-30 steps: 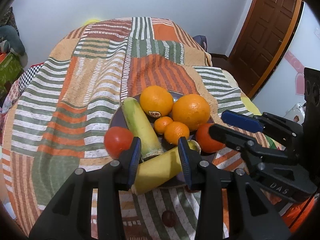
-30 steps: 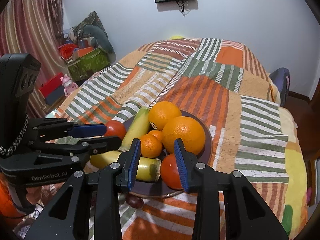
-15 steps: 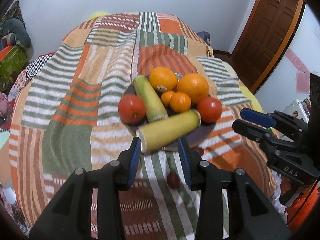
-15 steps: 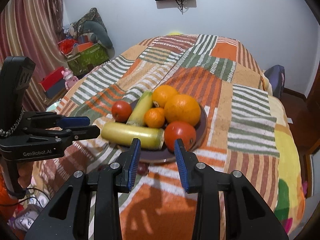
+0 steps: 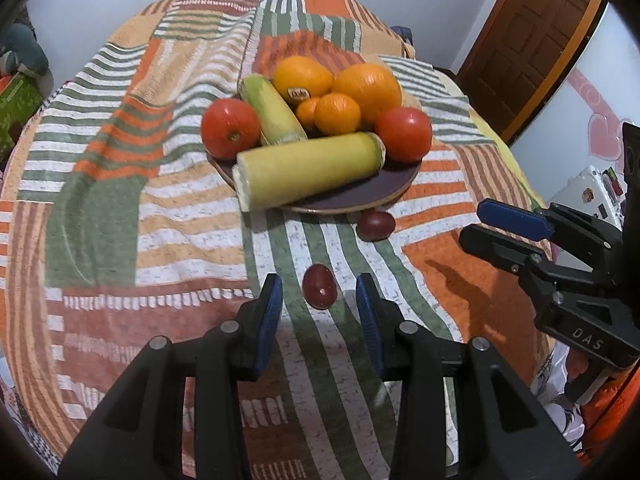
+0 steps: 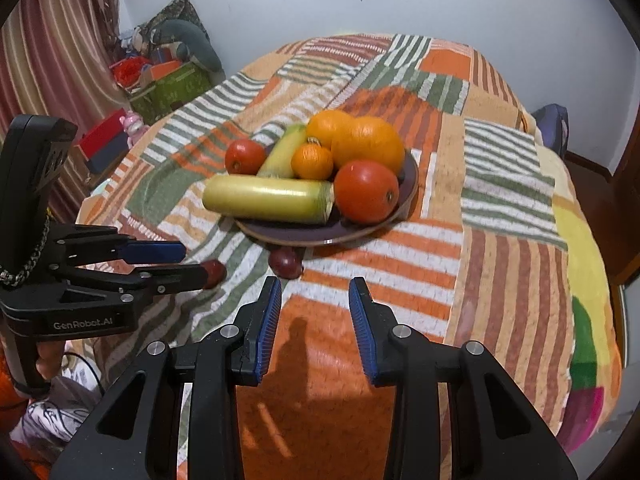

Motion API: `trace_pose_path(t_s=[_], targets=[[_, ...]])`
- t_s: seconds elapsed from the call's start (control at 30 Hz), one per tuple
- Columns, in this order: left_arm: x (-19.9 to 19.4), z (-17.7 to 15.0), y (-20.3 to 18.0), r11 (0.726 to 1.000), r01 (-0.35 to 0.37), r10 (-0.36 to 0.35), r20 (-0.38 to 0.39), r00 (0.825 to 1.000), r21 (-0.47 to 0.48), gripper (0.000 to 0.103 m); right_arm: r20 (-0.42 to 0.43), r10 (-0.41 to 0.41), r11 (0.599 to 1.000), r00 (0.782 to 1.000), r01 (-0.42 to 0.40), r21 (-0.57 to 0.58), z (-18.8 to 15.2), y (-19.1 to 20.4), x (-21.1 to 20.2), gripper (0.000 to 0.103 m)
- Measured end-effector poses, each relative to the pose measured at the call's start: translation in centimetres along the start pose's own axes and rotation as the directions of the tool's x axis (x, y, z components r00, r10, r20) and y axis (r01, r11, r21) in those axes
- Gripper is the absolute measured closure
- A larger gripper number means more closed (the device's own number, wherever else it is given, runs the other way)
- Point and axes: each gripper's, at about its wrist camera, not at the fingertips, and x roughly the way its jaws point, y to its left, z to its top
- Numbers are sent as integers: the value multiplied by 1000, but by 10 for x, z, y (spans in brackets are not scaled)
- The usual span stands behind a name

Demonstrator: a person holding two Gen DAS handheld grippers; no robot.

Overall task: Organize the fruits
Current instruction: 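Grasp a small dark red plum with the left tool while the right tool grasps another plum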

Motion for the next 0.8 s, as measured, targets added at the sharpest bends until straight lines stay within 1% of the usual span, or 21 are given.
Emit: trace_pose_path(t_s=[0.17, 0.3, 0.4, 0.43, 0.47, 0.6, 0.8], targets=[[13, 1, -2, 1000, 17, -17, -25, 1000, 7, 65, -27, 9, 1000, 1000, -9, -7, -2, 3, 9, 71], [18, 1, -2, 1000, 10, -10, -18, 1000, 9, 66, -49, 17, 999, 999, -18, -37, 0, 10, 22, 71], [19, 2, -2, 1000, -6, 7, -15, 1000, 22, 76, -62, 25, 998, 998, -28, -48, 3, 13, 31, 71], [19, 3, -2, 1000, -3, 3, -14, 1000, 28, 81, -64, 29, 998, 998, -32, -50, 4, 13, 34, 71], [19, 3, -1, 1000, 4, -3, -13, 1000, 31, 84, -65, 33, 998, 997, -36, -48, 4, 13, 36, 71], [18, 3, 2, 1000, 15, -15, -10, 1000, 26, 84, -74, 47, 998, 996, -49, -29, 7, 12, 46, 71], [13, 6, 9, 1000, 15, -15, 5, 1000, 7, 84, -83, 57, 997, 995, -61, -46, 10, 14, 55, 71]])
